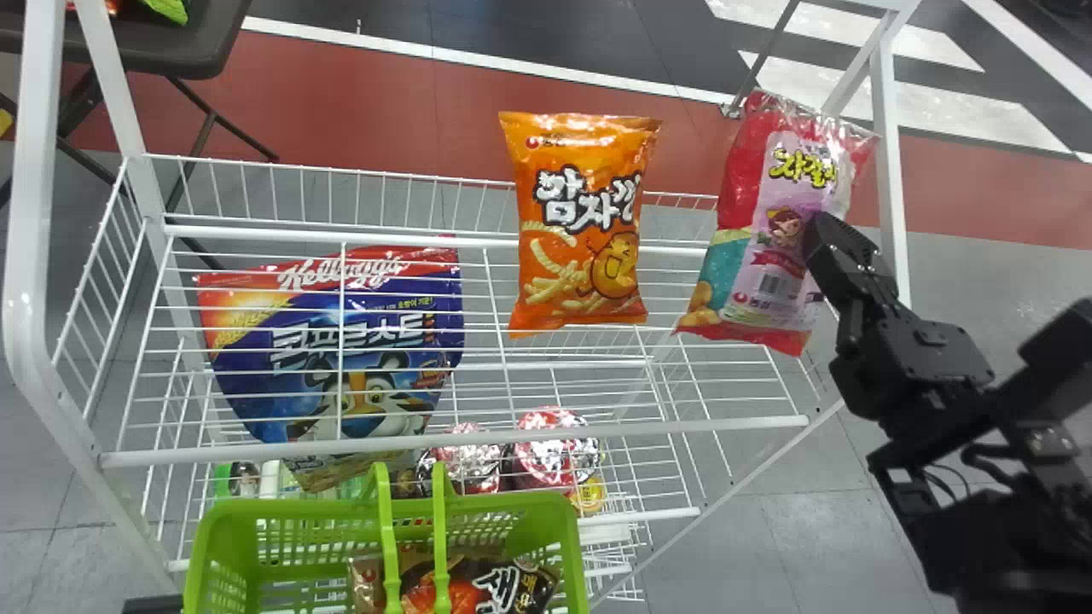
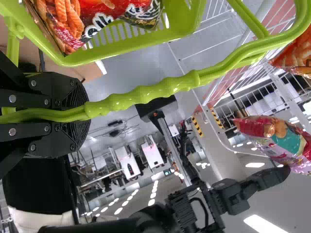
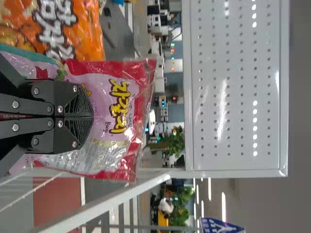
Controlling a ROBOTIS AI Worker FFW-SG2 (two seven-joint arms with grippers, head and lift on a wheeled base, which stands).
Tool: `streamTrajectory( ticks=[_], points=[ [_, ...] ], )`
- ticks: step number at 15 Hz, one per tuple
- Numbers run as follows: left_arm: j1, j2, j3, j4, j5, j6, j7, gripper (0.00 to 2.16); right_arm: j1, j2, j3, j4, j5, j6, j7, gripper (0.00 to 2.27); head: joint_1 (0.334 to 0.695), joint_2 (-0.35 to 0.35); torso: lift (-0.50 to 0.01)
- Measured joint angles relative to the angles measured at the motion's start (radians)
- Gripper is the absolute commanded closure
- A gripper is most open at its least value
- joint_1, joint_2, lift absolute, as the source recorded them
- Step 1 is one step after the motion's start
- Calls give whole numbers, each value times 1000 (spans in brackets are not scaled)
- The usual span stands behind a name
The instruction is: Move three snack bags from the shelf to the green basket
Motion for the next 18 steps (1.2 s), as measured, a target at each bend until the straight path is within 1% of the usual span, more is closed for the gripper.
streamTrajectory(
  ticks=[3,4,7,10,13,16,18],
  points=[
    [6,-10,1,3,-6,-10,1,1720,81,1,-8,-53,-83,4,102,2243,695,-350,-48],
    [8,-15,1,5,-9,-17,2,1720,107,1,-14,-74,-115,41,142,2243,695,-350,-48],
    [7,-27,0,5,-16,-21,0,1720,153,1,-53,-106,-226,234,236,2243,695,-350,-48],
    [9,-31,0,3,-21,-21,0,1720,168,1,-84,-122,-302,465,303,2243,695,-350,-48],
    [17,-31,3,-3,-24,-22,-1,1720,164,1,-97,-132,-323,717,372,2246,695,-350,-48],
    [21,-29,4,-5,-25,-22,-2,1720,162,1,-96,-120,-318,916,403,2246,695,-350,-48],
    [21,-27,5,-6,-24,-22,-3,1720,164,1,-89,-86,-312,984,411,2243,695,-350,-48]
  ],
)
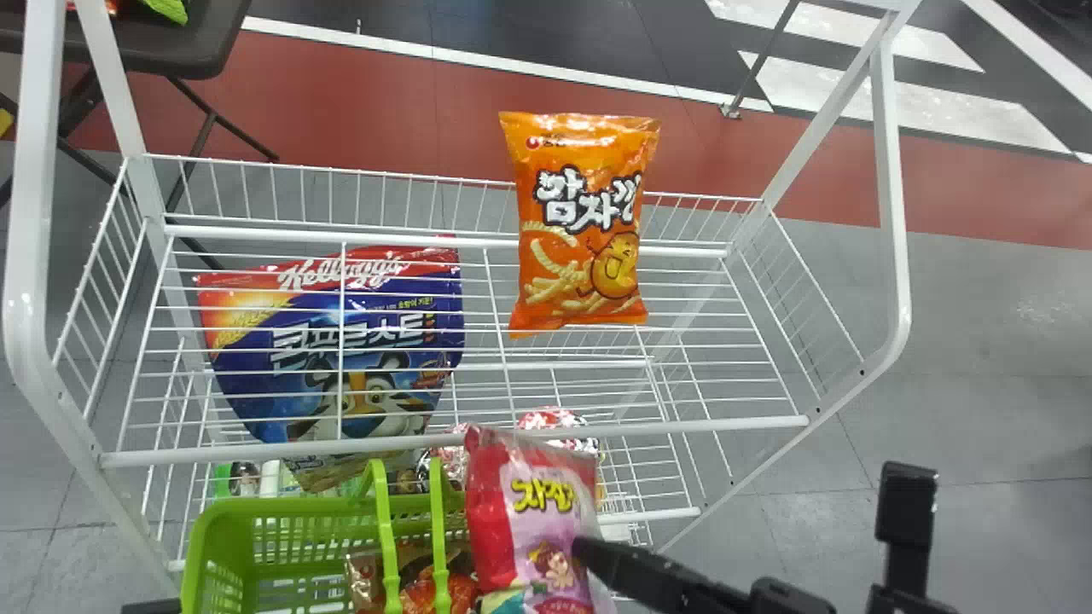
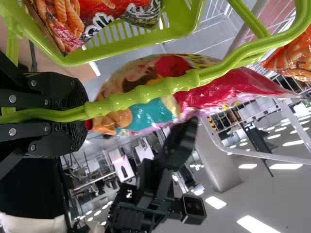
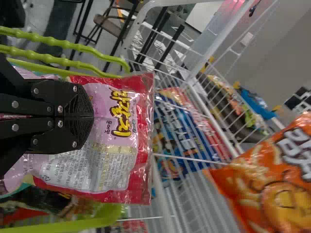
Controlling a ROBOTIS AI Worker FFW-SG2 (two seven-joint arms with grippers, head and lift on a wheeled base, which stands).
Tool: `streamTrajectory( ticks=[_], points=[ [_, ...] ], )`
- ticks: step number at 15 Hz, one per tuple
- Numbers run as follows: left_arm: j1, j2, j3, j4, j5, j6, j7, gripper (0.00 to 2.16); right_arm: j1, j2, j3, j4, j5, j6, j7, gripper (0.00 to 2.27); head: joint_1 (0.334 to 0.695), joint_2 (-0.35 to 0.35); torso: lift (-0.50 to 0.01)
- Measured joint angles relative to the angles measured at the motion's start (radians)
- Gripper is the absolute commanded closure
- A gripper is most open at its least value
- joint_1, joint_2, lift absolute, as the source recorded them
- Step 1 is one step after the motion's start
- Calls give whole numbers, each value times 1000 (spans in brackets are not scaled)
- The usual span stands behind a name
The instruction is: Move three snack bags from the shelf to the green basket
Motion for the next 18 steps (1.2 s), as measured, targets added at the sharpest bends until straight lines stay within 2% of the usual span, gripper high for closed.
streamTrajectory(
  ticks=[2,6,9,11,12,13,14,15,18],
  points=[
    [0,2,-1,0,1,-1,0,1720,3,-6,28,51,13,21,0,2246,695,-350,-48],
    [4,3,-4,-12,0,-1,1,1720,3,-56,185,123,87,4,0,2246,695,-350,-48],
    [20,0,-7,-27,-9,-2,1,1720,-22,-78,295,189,119,-109,37,2246,695,-350,-48],
    [31,-1,-9,-36,-17,-2,1,1720,-37,-80,323,243,114,-252,61,2226,695,-350,-48],
    [36,-1,-10,-40,-20,-2,1,1720,-42,-78,329,266,111,-326,51,1973,695,-350,-48],
    [40,-1,-12,-44,-23,-2,1,1720,-51,-77,329,288,110,-357,43,1433,695,-350,-48],
    [42,-1,-14,-47,-26,-3,2,1720,-60,-77,326,307,113,-364,40,468,695,-350,-48],
    [43,-1,-15,-48,-27,-3,3,1720,-67,-77,319,327,120,-369,40,-2,695,-350,-48],
    [42,0,-16,-49,-29,-3,5,1720,-69,-77,270,347,123,-375,40,36,695,-350,-48]
  ],
)
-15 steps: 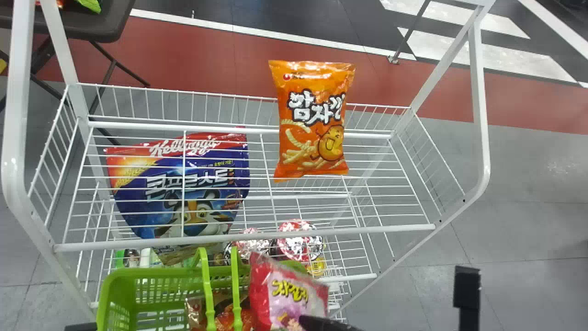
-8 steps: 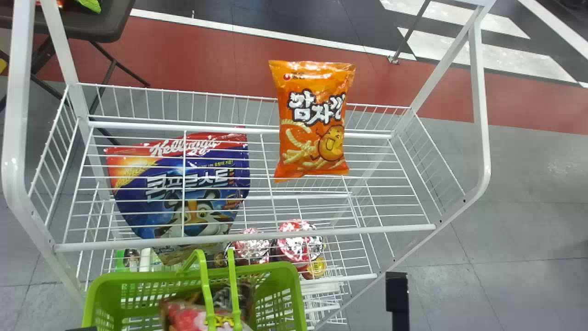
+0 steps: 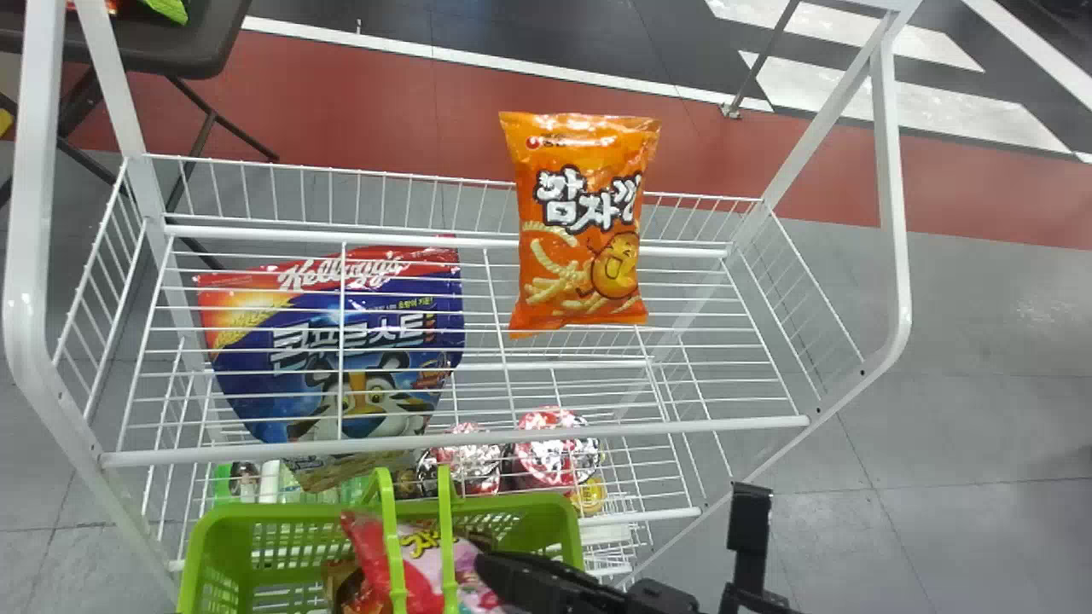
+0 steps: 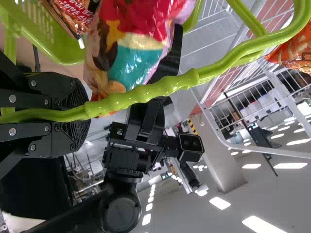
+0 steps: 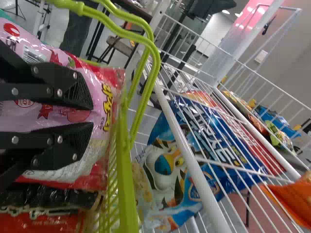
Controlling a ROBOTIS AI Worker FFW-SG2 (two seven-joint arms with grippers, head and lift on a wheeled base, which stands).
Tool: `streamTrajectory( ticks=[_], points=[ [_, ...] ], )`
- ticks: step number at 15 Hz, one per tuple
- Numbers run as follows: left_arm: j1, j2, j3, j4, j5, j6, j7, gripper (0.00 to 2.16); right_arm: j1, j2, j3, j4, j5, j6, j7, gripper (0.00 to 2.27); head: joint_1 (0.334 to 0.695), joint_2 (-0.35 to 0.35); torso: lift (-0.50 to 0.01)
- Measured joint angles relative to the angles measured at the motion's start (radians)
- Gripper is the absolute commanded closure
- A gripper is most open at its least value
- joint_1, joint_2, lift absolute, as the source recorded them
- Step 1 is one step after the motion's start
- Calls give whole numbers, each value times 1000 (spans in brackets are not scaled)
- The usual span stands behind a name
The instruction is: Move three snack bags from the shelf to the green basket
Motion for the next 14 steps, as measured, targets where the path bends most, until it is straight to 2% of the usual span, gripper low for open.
streamTrajectory(
  ticks=[2,7,8,10,12,14],
  points=[
    [-2,0,-2,0,-1,0,1,1720,2,1,-51,-8,-21,11,11,56,695,-350,-48],
    [-7,-3,-1,6,-1,1,2,1720,4,15,-220,-75,-70,67,94,63,695,-350,-48],
    [-8,-3,-2,7,-1,1,2,1720,3,21,-256,-84,-95,79,105,63,695,-350,-48],
    [-11,-3,-5,9,-5,1,5,1720,-1,56,-338,-99,-151,52,139,70,695,-350,-48],
    [-15,-3,-9,9,-8,1,9,1720,-2,74,-393,-103,-183,-82,155,80,695,-350,-48],
    [-21,-4,-13,11,-11,1,13,1720,8,77,-413,-75,-197,-376,164,80,695,-350,-48]
  ],
)
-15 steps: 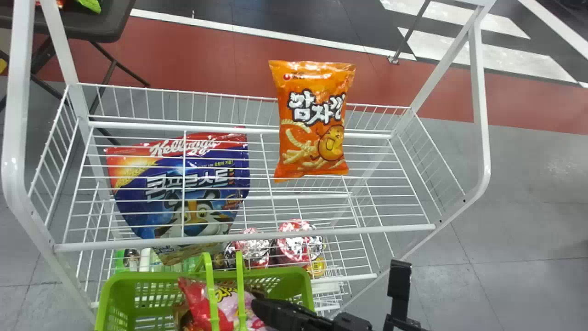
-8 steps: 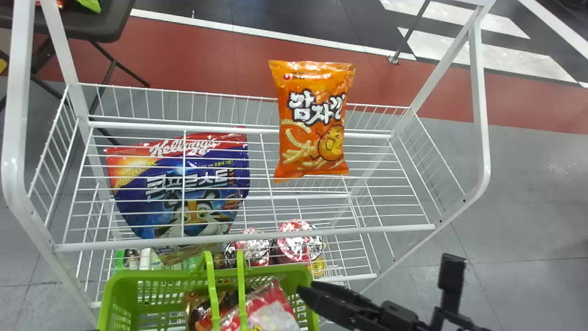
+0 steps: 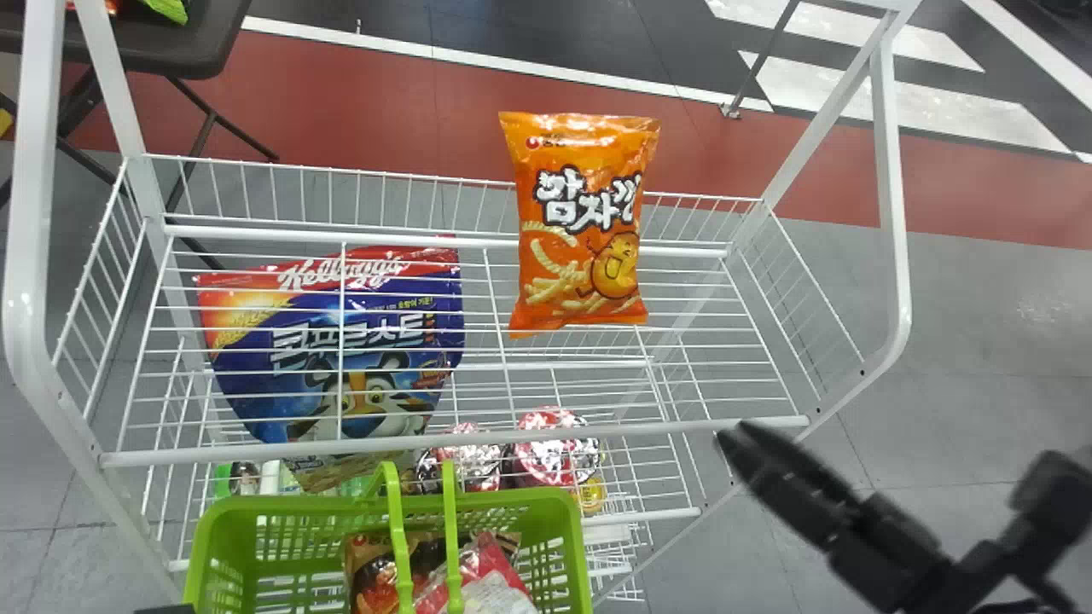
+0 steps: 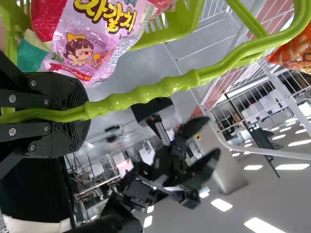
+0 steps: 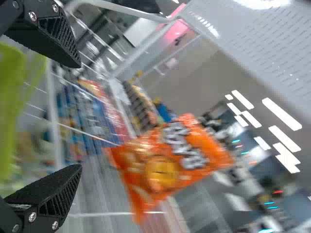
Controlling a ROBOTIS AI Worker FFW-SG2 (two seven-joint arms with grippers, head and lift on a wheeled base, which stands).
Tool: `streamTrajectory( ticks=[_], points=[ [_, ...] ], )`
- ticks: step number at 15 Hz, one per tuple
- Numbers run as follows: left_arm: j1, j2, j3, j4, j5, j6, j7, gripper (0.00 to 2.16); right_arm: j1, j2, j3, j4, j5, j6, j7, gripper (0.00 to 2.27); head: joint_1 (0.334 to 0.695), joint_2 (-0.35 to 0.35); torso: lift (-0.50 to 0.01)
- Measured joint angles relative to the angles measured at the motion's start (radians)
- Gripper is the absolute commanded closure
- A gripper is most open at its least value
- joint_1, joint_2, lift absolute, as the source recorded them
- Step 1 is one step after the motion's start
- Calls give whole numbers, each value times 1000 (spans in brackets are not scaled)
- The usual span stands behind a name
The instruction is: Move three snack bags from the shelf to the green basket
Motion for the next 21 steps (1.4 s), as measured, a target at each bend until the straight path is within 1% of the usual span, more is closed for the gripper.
streamTrajectory(
  ticks=[1,3,4,5,7,8,11,13,15,21],
  points=[
    [-2,0,-3,2,-3,0,1,1720,4,0,-1,26,-10,-149,-17,80,695,-350,-48],
    [-6,-1,-7,5,-6,0,4,1720,17,0,20,58,-6,-360,-95,80,695,-350,-48],
    [-9,-2,-8,8,-7,1,7,1720,37,0,57,57,26,-464,-177,80,695,-350,-48],
    [-13,-2,-10,11,-8,2,11,1720,66,0,111,40,73,-548,-289,80,695,-350,-48],
    [-20,-2,-13,19,-9,3,13,1720,120,0,230,-20,168,-602,-497,80,695,-350,-48],
    [-22,-2,-14,23,-9,3,12,1720,143,0,302,-60,230,-593,-589,80,695,-350,-48],
    [-23,0,-13,31,-5,3,10,1720,180,0,505,-172,413,-448,-765,80,695,-350,-48],
    [-22,1,-13,35,-4,3,10,1720,191,0,613,-224,503,-342,-821,80,695,-350,-48],
    [-20,0,-13,36,-4,3,10,1720,197,0,676,-244,559,-315,-829,80,695,-350,-48],
    [-21,2,-15,33,-5,3,13,1720,202,0,689,-239,576,-339,-809,83,695,-350,-48]
  ],
)
